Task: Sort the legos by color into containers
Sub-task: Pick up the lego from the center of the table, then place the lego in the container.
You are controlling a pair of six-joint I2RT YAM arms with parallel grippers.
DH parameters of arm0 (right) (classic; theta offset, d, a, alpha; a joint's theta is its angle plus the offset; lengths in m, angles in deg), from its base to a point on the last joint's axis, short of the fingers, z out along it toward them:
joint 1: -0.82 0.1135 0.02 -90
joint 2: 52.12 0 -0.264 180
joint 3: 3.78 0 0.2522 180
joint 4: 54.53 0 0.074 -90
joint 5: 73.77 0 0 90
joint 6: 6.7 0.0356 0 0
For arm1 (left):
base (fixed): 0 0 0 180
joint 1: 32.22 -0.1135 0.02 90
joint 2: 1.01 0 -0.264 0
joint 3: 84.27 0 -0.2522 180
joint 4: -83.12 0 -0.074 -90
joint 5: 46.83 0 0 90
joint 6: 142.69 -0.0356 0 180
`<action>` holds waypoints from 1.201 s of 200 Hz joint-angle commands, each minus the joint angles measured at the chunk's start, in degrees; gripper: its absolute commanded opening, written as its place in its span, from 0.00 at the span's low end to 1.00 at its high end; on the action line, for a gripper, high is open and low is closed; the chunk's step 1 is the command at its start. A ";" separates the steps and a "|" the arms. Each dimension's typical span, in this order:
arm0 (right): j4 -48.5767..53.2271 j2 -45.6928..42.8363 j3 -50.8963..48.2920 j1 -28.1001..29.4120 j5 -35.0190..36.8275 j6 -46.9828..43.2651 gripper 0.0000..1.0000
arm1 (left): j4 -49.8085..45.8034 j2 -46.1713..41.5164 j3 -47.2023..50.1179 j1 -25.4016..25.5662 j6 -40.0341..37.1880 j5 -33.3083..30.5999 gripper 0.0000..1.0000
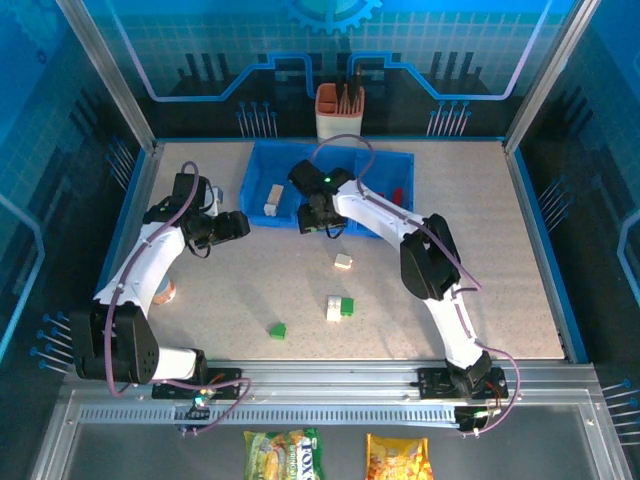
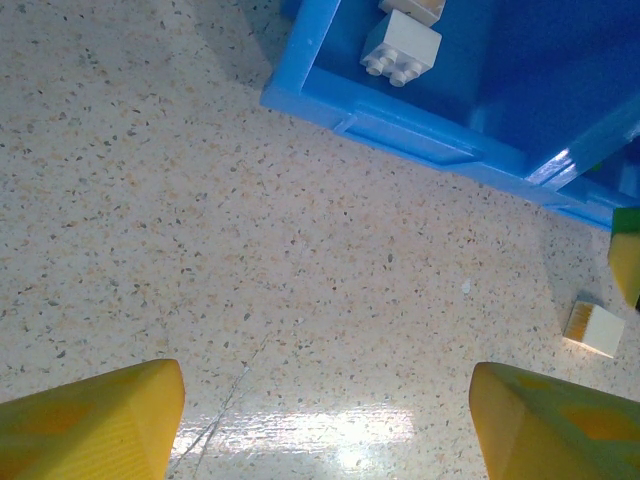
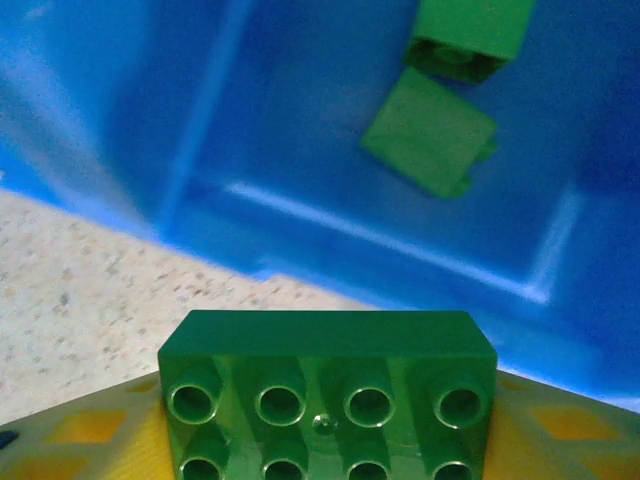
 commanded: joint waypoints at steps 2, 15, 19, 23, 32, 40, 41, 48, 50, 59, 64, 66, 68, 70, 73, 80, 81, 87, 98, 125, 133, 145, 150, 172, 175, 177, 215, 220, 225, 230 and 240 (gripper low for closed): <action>-1.76 -2.84 -1.69 -2.01 0.31 -0.75 0.65 | -0.24 0.09 0.74 -0.47 -1.21 0.12 0.76; -2.60 -3.37 -2.97 -3.15 0.13 -0.62 0.65 | -0.24 0.24 0.68 -0.49 -1.23 0.12 0.76; -2.82 -3.54 -3.39 -3.50 0.07 -0.58 0.65 | -0.31 0.29 0.68 -0.49 -1.23 0.08 0.76; -2.94 -3.74 -3.74 -3.84 0.05 -0.53 0.65 | -0.40 0.32 0.61 -0.47 -1.23 -0.01 0.76; -3.21 -4.15 -4.44 -4.56 0.03 -0.49 0.65 | -0.36 0.31 0.77 -0.47 -1.32 -0.29 0.76; -3.41 -4.61 -5.13 -5.07 0.25 -0.37 0.65 | -0.37 0.36 0.76 -0.47 -1.32 -0.40 0.77; -3.45 -4.68 -5.22 -5.16 0.27 -0.39 0.65 | -0.35 0.38 0.75 -0.47 -1.36 -0.45 0.76; -3.73 -5.14 -6.00 -5.62 0.62 -0.31 0.65 | -0.48 0.47 0.70 -0.47 -1.28 -0.49 0.76; -3.80 -5.30 -6.21 -5.71 0.65 -0.31 0.65 | -0.43 0.48 0.73 -0.47 -1.31 -0.49 0.76; -4.11 -5.86 -7.14 -6.21 0.98 -0.03 0.65 | -0.35 0.53 0.67 -0.47 -1.32 -0.49 0.76; -4.18 -6.17 -7.55 -6.50 1.18 0.04 0.65 | -0.37 0.57 0.68 -0.48 -1.32 -0.51 0.76; -4.20 -6.33 -7.85 -6.61 1.25 0.08 0.65 | -0.34 0.58 0.66 -0.47 -1.32 -0.56 0.76; -4.24 -6.43 -8.01 -6.75 1.31 0.12 0.65 | -0.33 0.66 0.68 -0.47 -1.25 -0.58 0.76; -4.34 -6.53 -8.18 -6.87 1.34 0.19 0.65 | -0.33 0.66 0.73 -0.51 -1.30 -0.65 0.76; -4.44 -6.70 -8.47 -7.02 1.51 0.26 0.65 | -0.33 0.68 0.67 -0.49 -1.32 -0.67 0.76; -4.76 -6.99 -9.11 -7.50 1.69 0.45 0.65 | -0.48 0.82 0.62 -0.47 -1.34 -0.75 0.76; -4.79 -7.05 -9.23 -7.56 1.75 0.47 0.65 | -0.45 0.83 0.64 -0.47 -1.33 -0.80 0.76; -5.17 -7.26 -9.79 -7.82 1.80 0.63 0.65 | -0.42 0.92 0.58 -0.47 -1.32 -0.68 0.76; -6.10 -7.46 -10.61 -8.41 1.65 0.96 0.66 | -0.42 1.02 0.48 -0.49 -1.32 -0.56 0.76; -6.57 -5.94 -9.86 -9.35 1.05 1.42 0.66 | -0.48 1.21 0.48 -0.47 -1.40 -0.85 0.76; -6.63 -5.26 -9.30 -9.47 0.66 1.66 0.66 | -0.46 1.20 0.48 -0.47 -1.35 -0.85 0.76; -6.91 -4.11 -8.50 -9.55 -0.03 1.97 0.67 | -0.50 1.18 0.48 -0.47 -1.41 -0.92 0.76; -7.00 -3.56 -8.06 -9.59 -0.40 2.07 0.67 | -0.50 1.21 0.48 -0.47 -1.41 -0.95 0.76; -6.66 -1.44 -6.14 -9.51 -1.69 2.46 0.68 | -0.50 1.37 0.48 -0.47 -1.40 -0.85 0.76; -6.65 -1.20 -6.04 -9.47 -1.79 2.49 0.68 | -0.53 1.35 0.48 -0.47 -1.41 -0.78 0.76; -6.66 -1.17 -5.96 -9.46 -1.80 2.58 0.68 | -0.51 1.36 0.48 -0.47 -1.41 -0.70 0.76; -6.93 -0.26 -5.44 -9.36 -2.40 2.85 0.69 | -0.52 1.32 0.48 -0.47 -1.32 -0.41 0.76; -6.93 -0.28 -5.40 -9.35 -2.42 2.85 0.70 | -0.57 1.20 0.48 -0.47 -1.36 -0.43 0.76; -6.78 -0.26 -5.40 -9.31 -2.38 2.85 0.71 | -0.66 1.12 0.57 -0.45 -1.41 -0.41 0.76; -6.79 -0.26 -5.40 -9.29 -2.40 2.87 0.71 | -0.62 1.03 0.65 -0.47 -1.41 -0.40 0.76; -6.84 -0.50 -5.39 -9.32 -2.42 2.85 0.72 | -0.63 0.78 0.76 -0.46 -1.41 -0.49 0.76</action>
